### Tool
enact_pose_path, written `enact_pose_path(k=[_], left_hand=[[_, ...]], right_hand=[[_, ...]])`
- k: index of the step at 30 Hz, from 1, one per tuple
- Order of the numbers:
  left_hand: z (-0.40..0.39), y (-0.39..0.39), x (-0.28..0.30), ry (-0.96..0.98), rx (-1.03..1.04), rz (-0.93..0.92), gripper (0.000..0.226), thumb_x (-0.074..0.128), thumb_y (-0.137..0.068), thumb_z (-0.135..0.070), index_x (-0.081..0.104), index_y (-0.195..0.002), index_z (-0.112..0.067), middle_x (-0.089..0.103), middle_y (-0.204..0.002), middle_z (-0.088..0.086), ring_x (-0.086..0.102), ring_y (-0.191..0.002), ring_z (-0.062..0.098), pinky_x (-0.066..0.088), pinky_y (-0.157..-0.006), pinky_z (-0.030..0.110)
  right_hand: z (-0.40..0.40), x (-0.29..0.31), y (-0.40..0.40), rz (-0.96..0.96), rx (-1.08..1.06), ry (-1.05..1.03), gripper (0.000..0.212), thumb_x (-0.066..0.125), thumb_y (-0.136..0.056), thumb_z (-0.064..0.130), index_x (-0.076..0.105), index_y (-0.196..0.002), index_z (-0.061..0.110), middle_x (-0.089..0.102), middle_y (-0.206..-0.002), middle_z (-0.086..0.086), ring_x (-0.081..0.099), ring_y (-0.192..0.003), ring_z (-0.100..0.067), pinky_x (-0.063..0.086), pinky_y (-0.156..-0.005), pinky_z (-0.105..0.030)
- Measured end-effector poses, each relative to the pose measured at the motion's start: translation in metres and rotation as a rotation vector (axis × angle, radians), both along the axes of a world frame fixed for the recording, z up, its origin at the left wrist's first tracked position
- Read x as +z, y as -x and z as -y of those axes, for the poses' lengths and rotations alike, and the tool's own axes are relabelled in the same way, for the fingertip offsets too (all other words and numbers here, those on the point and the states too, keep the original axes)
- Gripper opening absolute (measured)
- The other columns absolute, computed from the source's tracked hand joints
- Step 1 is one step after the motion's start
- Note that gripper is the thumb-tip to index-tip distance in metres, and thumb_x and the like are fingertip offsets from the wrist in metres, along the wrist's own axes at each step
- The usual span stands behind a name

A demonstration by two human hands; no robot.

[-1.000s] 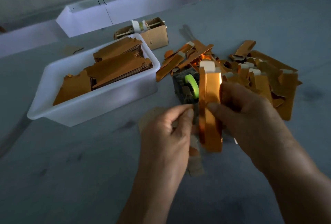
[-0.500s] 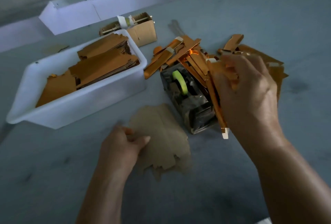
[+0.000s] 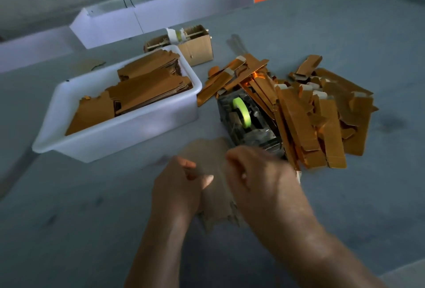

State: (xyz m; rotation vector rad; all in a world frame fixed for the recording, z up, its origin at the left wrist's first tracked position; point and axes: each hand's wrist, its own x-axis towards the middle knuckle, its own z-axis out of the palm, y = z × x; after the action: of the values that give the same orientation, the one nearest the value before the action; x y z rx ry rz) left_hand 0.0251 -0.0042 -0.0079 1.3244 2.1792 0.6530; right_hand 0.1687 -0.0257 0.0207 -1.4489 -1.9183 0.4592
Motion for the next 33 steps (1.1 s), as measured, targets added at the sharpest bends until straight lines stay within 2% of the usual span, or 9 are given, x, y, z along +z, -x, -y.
enact_pose_path(k=[4, 10, 15, 17, 20, 23, 27, 31, 33], left_hand=[[0.007, 0.006, -0.003, -0.081, 0.052, 0.023, 0.033, 0.079, -0.075, -0.017, 0.061, -0.103, -0.015, 0.064, -0.104, 0.008, 0.061, -0.100, 0.026, 0.046, -0.089, 0.034], [0.015, 0.006, 0.001, -0.078, 0.092, -0.196, 0.070, 0.080, -0.073, -0.032, 0.047, -0.131, -0.010, 0.052, -0.124, 0.016, 0.050, -0.116, 0.034, 0.040, -0.094, 0.038], [0.008, 0.005, -0.003, 0.016, 0.149, 0.283, 0.056, 0.082, -0.073, -0.023, 0.052, -0.119, -0.014, 0.067, -0.094, 0.004, 0.066, -0.089, 0.026, 0.054, -0.073, 0.036], [0.007, 0.003, -0.005, 0.001, 0.147, 0.327, 0.047, 0.082, -0.072, -0.023, 0.055, -0.109, -0.015, 0.068, -0.088, 0.003, 0.066, -0.080, 0.022, 0.052, -0.061, 0.030], [0.007, 0.002, -0.005, -0.093, 0.124, 0.215, 0.045, 0.083, -0.069, -0.029, 0.059, -0.106, -0.018, 0.066, -0.094, -0.001, 0.063, -0.087, 0.016, 0.047, -0.069, 0.026], [0.010, 0.002, 0.000, -0.180, 0.131, 0.135, 0.061, 0.084, -0.068, -0.030, 0.055, -0.121, -0.018, 0.058, -0.113, 0.002, 0.057, -0.105, 0.020, 0.045, -0.087, 0.031], [0.012, 0.003, 0.009, -0.182, 0.225, 0.546, 0.064, 0.085, -0.062, -0.029, 0.056, -0.118, -0.015, 0.068, -0.101, -0.001, 0.065, -0.091, 0.016, 0.051, -0.083, 0.031], [0.014, 0.006, 0.014, -0.288, 0.219, 0.644, 0.022, 0.081, -0.067, -0.022, 0.071, -0.086, -0.017, 0.074, -0.078, -0.003, 0.068, -0.081, 0.017, 0.052, -0.079, 0.034], [0.015, 0.004, 0.019, -0.321, 0.179, 0.676, 0.012, 0.079, -0.067, -0.024, 0.072, -0.074, -0.018, 0.075, -0.078, 0.000, 0.069, -0.084, 0.022, 0.053, -0.084, 0.040]], right_hand=[[0.006, -0.019, 0.023, 0.246, 0.032, 0.170, 0.035, 0.039, -0.095, 0.040, 0.043, -0.122, 0.020, 0.047, -0.118, 0.001, 0.040, -0.110, -0.019, 0.038, -0.091, -0.028], [0.000, -0.018, 0.033, 0.304, 0.069, 0.242, 0.045, 0.045, -0.090, 0.032, 0.032, -0.128, 0.012, 0.042, -0.123, -0.007, 0.037, -0.114, -0.025, 0.037, -0.090, -0.030], [0.005, -0.029, 0.035, 0.347, 0.055, 0.176, 0.047, 0.041, -0.095, 0.032, 0.027, -0.135, 0.013, 0.031, -0.130, -0.007, 0.027, -0.115, -0.024, 0.033, -0.095, -0.031], [0.006, -0.032, 0.037, 0.337, 0.075, 0.170, 0.057, 0.044, -0.093, 0.038, 0.020, -0.140, 0.015, 0.029, -0.133, -0.004, 0.025, -0.117, -0.024, 0.031, -0.099, -0.032], [0.003, -0.035, 0.032, 0.208, 0.035, 0.170, 0.069, 0.051, -0.090, 0.034, 0.008, -0.143, 0.024, 0.030, -0.130, -0.001, 0.027, -0.115, -0.020, 0.032, -0.098, -0.027], [0.000, -0.035, 0.024, -0.092, -0.052, 0.231, 0.071, 0.058, -0.088, 0.028, 0.015, -0.144, 0.035, 0.043, -0.129, 0.006, 0.045, -0.114, -0.013, 0.035, -0.086, -0.014], [-0.001, -0.037, 0.013, -0.578, -0.133, 0.328, 0.041, 0.070, -0.082, 0.024, 0.054, -0.118, 0.038, 0.065, -0.103, 0.013, 0.063, -0.091, -0.001, 0.054, -0.075, -0.017], [0.000, -0.037, 0.011, -0.783, -0.084, 0.418, 0.004, 0.067, -0.083, 0.025, 0.064, -0.085, 0.028, 0.069, -0.080, 0.006, 0.066, -0.075, -0.004, 0.055, -0.060, -0.019], [0.000, -0.036, 0.010, -0.829, -0.069, 0.473, 0.009, 0.062, -0.086, 0.029, 0.065, -0.077, 0.027, 0.069, -0.075, 0.006, 0.068, -0.073, -0.009, 0.057, -0.061, -0.023]])
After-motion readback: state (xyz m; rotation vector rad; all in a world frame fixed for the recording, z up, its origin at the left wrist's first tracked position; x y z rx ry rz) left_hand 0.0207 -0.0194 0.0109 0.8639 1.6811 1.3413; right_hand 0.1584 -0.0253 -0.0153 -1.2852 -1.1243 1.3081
